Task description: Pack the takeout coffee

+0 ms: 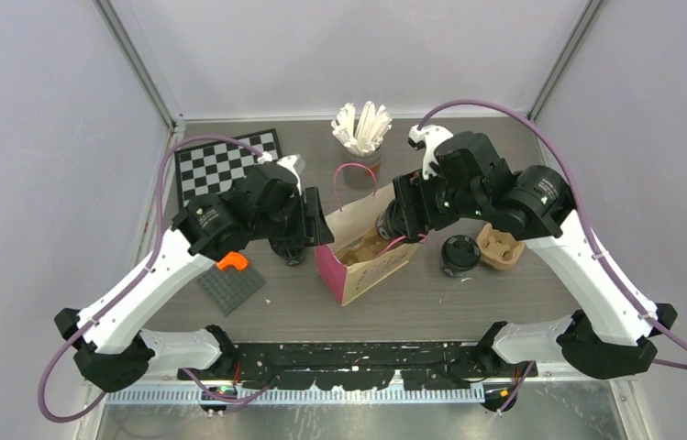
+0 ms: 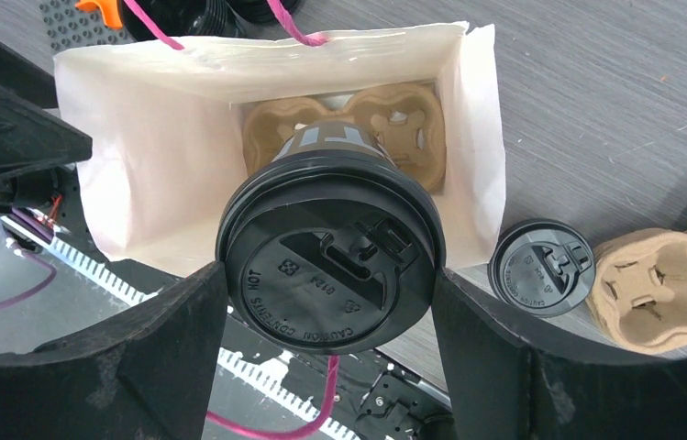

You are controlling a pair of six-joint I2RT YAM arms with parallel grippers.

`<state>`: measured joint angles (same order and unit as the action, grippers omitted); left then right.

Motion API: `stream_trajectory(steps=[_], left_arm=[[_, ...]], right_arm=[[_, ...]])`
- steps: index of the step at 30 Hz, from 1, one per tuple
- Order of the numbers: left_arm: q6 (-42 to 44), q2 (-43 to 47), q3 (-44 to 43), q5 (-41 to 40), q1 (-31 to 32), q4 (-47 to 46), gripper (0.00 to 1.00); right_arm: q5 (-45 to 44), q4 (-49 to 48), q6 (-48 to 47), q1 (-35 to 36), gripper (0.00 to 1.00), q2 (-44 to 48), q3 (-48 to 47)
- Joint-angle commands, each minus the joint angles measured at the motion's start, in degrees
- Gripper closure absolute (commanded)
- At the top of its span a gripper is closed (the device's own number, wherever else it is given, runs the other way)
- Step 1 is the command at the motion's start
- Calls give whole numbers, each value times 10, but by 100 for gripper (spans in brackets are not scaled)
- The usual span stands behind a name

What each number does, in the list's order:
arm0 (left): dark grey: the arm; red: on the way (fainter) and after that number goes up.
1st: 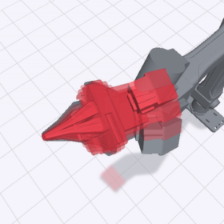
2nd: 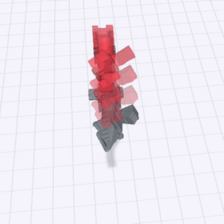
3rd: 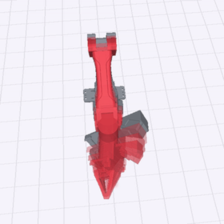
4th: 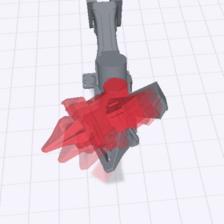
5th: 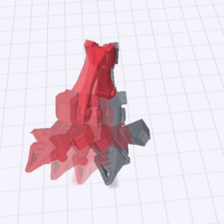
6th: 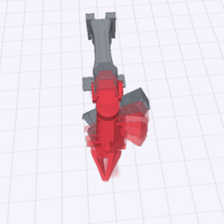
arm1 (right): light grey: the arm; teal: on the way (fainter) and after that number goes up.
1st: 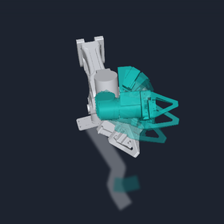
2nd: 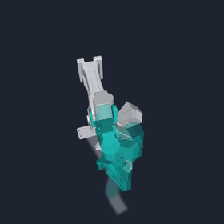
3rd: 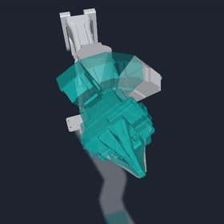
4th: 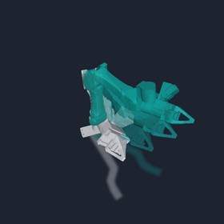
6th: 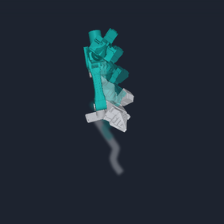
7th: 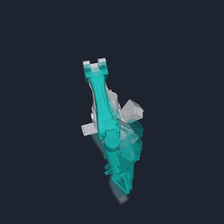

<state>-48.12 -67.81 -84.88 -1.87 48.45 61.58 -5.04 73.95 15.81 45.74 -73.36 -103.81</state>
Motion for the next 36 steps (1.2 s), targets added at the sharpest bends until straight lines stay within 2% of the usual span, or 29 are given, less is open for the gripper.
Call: stream_trajectory(steps=[1,3,7,9,12,19,26,27,31,33,36], left_arm=[[-18,-9,-1,-13,-1,11,48],[-12,-15,5,-14,-1,7,57],[33,-14,20,-3,-1,-39,83],[73,-5,26,-1,-1,-70,90],[149,7,18,12,-12,-99,95],[297,21,39,113,-43,-172,94],[322,26,68,147,-68,-234,93],[317,27,68,150,-72,-236,91],[279,34,56,140,-82,-197,72],[264,41,47,119,-83,-157,59],[222,57,44,101,-83,-103,51]], right_arm=[[-14,-32,16,8,27,31,16],[-16,-29,17,11,27,34,20],[-6,-24,12,21,27,37,21],[-3,-27,1,30,27,41,24],[0,-36,-25,48,27,47,32],[-54,-51,-78,110,27,26,35],[-112,-71,-124,179,27,3,47],[-120,-73,-127,186,27,1,49],[-152,-77,-132,218,27,-3,59],[-157,-85,-129,230,27,-1,67],[-160,-94,-126,252,27,1,76]])
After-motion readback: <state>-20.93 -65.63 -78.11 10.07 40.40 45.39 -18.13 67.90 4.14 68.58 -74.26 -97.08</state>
